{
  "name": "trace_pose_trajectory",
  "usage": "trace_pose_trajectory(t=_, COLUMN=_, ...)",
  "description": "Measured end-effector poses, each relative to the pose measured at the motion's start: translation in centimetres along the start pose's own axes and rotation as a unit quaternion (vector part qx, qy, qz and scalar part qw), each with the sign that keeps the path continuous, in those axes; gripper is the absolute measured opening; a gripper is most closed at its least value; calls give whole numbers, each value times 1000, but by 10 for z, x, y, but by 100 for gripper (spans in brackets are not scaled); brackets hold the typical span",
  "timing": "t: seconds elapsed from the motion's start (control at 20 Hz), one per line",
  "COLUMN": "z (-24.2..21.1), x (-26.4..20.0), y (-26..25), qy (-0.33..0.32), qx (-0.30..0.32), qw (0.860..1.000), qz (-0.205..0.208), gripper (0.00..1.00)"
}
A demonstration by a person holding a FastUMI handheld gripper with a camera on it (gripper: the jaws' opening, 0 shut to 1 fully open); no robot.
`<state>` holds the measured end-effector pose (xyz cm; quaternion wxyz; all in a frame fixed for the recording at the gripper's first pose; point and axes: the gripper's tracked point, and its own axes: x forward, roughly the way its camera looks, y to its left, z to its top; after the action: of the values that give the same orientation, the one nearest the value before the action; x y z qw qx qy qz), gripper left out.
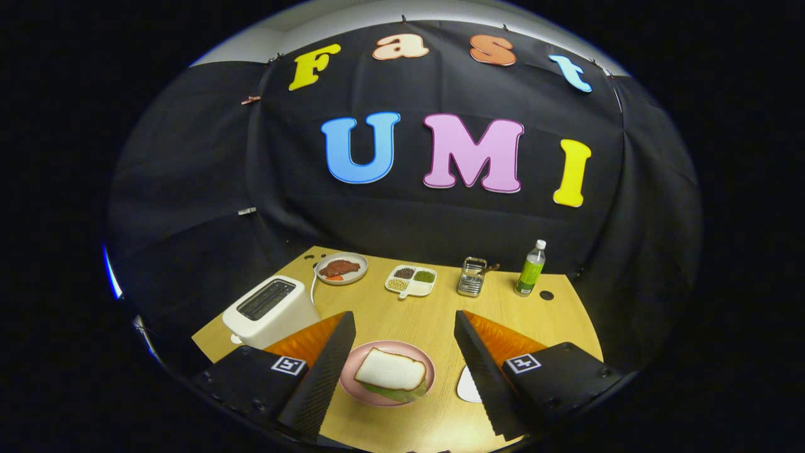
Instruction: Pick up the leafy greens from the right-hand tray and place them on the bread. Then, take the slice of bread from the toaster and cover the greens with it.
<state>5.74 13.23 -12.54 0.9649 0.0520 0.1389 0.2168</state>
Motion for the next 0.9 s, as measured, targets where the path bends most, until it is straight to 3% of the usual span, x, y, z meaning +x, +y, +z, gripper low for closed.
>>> trace_pose_trajectory(t=0.3, z=6, x=-29, y=1, qy=-29, qx=-16, qw=999, qz=3, gripper=99)
trace_pose_trajectory(t=0.9, z=0, x=-27, y=-4, qy=-26, qx=-26, qw=999, qz=24, gripper=99)
